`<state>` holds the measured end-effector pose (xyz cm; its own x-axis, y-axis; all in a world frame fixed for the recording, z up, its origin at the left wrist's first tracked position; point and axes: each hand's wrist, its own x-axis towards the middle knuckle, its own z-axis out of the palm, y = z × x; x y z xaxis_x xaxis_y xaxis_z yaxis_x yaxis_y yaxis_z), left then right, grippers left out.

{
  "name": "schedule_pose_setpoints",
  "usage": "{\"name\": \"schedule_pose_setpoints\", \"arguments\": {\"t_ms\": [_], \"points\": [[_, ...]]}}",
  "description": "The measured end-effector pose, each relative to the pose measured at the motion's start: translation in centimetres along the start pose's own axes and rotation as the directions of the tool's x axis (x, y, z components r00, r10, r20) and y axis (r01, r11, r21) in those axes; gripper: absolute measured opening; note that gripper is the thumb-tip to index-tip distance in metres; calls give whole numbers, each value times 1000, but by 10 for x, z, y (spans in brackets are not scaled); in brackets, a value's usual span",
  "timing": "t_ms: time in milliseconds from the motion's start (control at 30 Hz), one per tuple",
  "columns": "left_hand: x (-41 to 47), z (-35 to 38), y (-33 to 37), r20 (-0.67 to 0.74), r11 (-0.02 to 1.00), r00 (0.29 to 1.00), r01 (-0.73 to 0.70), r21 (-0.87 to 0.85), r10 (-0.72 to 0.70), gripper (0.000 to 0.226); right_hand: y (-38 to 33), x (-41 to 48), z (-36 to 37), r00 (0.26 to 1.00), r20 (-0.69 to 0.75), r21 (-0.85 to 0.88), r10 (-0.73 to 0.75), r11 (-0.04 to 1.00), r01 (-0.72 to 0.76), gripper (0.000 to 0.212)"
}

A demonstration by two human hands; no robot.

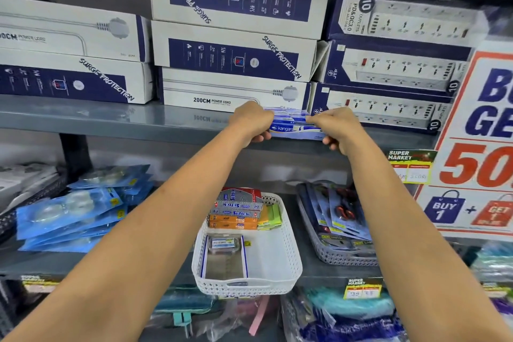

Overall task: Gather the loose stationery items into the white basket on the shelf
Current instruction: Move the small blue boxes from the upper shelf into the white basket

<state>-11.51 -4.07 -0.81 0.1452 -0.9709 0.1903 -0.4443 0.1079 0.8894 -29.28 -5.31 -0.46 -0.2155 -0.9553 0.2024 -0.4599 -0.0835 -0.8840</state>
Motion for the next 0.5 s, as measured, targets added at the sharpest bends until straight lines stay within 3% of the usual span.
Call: {"name": "schedule_pose_setpoints", "arguments": {"t_ms": [133, 300, 500], "points": [[-5, 0, 0, -30, 997, 999, 19, -70, -21, 16, 0, -9, -1, 999, -15, 73, 37, 997, -36, 11], [-13, -9, 4, -78, 994, 996, 26, -103, -34, 26, -3, -26, -1, 995, -71, 169, 68, 984, -55, 18], [-45, -17, 4, -95, 994, 995, -39, -99, 29, 31, -3, -53, -6, 996, -66, 303, 61, 952, -38, 13]]}}
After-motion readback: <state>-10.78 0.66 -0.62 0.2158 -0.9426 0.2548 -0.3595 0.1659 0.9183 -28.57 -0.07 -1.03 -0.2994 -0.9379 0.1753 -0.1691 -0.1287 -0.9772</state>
